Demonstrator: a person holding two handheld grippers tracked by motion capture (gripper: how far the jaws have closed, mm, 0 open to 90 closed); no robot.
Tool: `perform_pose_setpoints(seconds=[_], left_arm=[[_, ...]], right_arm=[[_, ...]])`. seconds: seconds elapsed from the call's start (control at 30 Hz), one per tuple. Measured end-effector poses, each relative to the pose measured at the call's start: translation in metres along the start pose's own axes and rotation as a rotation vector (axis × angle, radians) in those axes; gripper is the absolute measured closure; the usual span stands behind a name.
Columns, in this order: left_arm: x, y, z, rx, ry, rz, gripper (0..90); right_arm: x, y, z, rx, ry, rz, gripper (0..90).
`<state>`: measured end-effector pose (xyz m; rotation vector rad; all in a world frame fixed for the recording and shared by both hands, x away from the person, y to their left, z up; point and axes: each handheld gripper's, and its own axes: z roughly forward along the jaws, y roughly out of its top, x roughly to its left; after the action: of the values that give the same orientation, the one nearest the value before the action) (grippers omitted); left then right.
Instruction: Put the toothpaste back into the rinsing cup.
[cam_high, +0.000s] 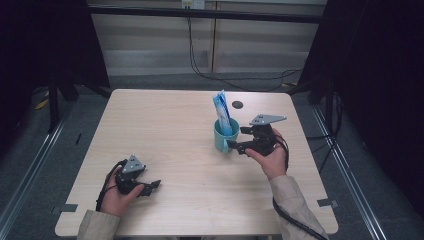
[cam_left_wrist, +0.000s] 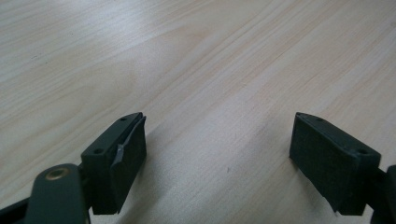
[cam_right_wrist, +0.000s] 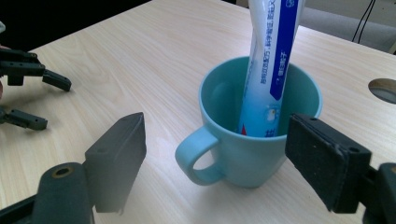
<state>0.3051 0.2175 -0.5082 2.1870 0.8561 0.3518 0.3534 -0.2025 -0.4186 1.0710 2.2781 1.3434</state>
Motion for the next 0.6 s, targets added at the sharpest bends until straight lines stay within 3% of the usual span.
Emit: perform_pose_setpoints(seconds=[0.6], left_arm=[[0.000,0.000,0.000,0.000,0.000,0.000,18.5]], right_arm=[[0.002,-0.014,-0.008,0.035,0.024,-0.018,19.3]])
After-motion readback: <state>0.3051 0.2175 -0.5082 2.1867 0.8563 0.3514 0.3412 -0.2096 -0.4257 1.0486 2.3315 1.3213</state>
